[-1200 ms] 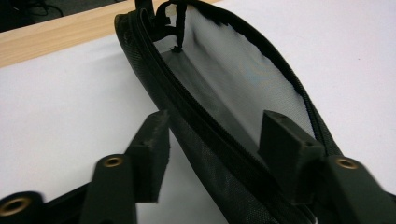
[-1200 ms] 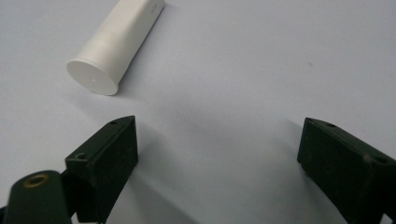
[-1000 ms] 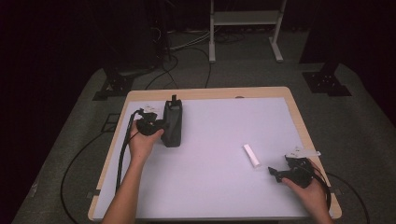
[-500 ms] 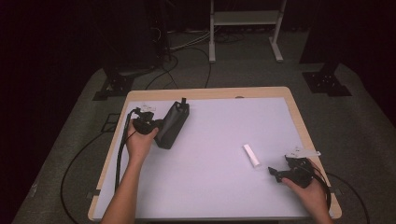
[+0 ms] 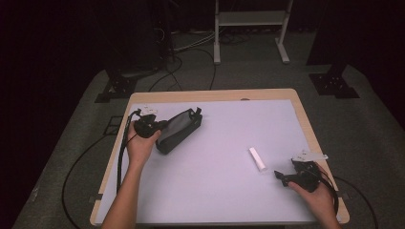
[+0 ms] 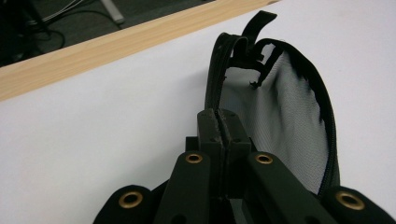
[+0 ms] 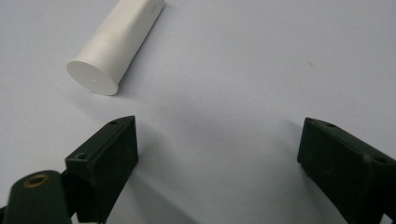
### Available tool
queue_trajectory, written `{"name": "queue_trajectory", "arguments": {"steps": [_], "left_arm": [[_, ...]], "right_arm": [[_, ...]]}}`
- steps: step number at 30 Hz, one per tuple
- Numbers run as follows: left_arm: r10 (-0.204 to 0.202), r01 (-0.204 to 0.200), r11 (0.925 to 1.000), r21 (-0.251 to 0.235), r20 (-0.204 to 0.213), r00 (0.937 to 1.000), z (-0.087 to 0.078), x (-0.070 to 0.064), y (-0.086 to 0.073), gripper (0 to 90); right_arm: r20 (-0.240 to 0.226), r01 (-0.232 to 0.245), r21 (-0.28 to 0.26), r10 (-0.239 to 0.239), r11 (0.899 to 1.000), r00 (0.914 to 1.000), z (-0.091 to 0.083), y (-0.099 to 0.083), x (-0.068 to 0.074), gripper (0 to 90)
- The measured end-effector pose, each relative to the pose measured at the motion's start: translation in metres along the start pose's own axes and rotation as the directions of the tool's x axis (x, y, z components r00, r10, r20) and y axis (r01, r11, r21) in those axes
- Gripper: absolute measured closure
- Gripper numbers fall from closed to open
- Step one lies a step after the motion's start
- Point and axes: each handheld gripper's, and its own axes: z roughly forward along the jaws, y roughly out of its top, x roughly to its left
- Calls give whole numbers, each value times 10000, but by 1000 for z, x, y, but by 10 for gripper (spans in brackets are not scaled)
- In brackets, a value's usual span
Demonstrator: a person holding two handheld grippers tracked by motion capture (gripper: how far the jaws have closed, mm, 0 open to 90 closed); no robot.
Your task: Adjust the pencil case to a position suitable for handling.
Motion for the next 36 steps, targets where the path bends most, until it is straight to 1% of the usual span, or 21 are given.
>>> {"name": "queue_trajectory", "arguments": {"steps": [1, 2, 4, 6, 8, 9, 13, 14, 15, 19, 20, 21, 22, 23, 25, 30, 31, 32, 34, 35, 36], "left_arm": [[9, -7, 10000, -98, 211, 9998, -1, -2, 0, 892], [9, -7, 10000, -98, 211, 9998, -1, -2, 0, 892], [73, -66, 9999, -145, 482, 9988, -3, -5, 1, 893], [56, -34, 9995, -298, 736, 9973, -4, -8, 2, 893], [164, -131, 9993, -342, 998, 9949, -6, -11, 3, 893], [164, -131, 9993, -342, 998, 9949, -6, -11, 3, 892], [345, -300, 9990, -345, 1383, 9898, -9, -18, 3, 892], [448, -402, 9986, -335, 1485, 9879, -10, -20, 4, 892], [448, -402, 9986, -335, 1485, 9879, -10, -20, 4, 892], [636, -582, 9977, -350, 1786, 9819, -13, -27, 4, 892], [715, -652, 9971, -385, 1949, 9782, -14, -31, 4, 892], [715, -652, 9971, -385, 1949, 9782, -14, -31, 4, 892], [793, -724, 9965, -417, 1998, 9766, -15, -33, 4, 892], [759, -670, 9966, -487, 2136, 9740, -15, -35, 3, 892], [785, -693, 9964, -496, 2180, 9728, -15, -37, 2, 892], [868, -754, 9956, -554, 2450, 9656, -15, -45, -4, 892], [868, -754, 9956, -554, 2450, 9656, -15, -45, -4, 892], [857, -723, 9956, -603, 2612, 9615, -15, -47, -6, 892], [870, -724, 9954, -632, 2737, 9579, -16, -50, -7, 892], [870, -724, 9954, -632, 2737, 9579, -16, -50, -7, 892], [890, -737, 9952, -645, 2825, 9551, -16, -52, -7, 892]], "right_arm": [[1, 0, 0, 0, 10000, 10000, 0, 0, 0, 113], [1, 0, 0, 0, 10000, 10000, 0, 0, 0, 113], [3, 4, 5, -4, 10000, 10000, 0, 0, 0, 113], [3, 7, 5, -7, 10000, 10000, 0, 0, 0, 113], [3, 6, 5, -6, 10000, 10000, 0, 0, 0, 113], [3, 6, 5, -6, 10000, 10000, 0, 0, 0, 113], [5, 12, 2, -12, 10000, 10000, 0, 0, 0, 113], [7, 11, 1, -11, 10000, 10000, 0, 0, 0, 113], [7, 11, 1, -11, 10000, 10000, 0, 0, 0, 113], [6, 6, 4, -6, 10000, 10000, 0, 0, 0, 113], [5, 3, 4, -3, 10000, 10000, 0, 0, 0, 113], [5, 3, 4, -3, 10000, 10000, 0, 0, 0, 113], [5, 6, 4, -6, 10000, 10000, 0, 0, 0, 113], [5, 13, 0, -13, 10000, 10000, 0, 0, 0, 113], [6, 9, 2, -9, 10000, 10000, 0, 0, 0, 113], [1, -6, -5, 6, 10000, 10000, 0, 0, 0, 113], [1, -6, -5, 6, 10000, 10000, 0, 0, 0, 113], [1, -5, -5, 5, 10000, 10000, 0, 0, 0, 113], [2, -6, -4, 6, 10000, 10000, 0, 0, 0, 113], [2, -4, -3, 4, 10000, 10000, 0, 0, 0, 113], [2, -3, -3, 3, 10000, 10000, 0, 0, 0, 113]]}}
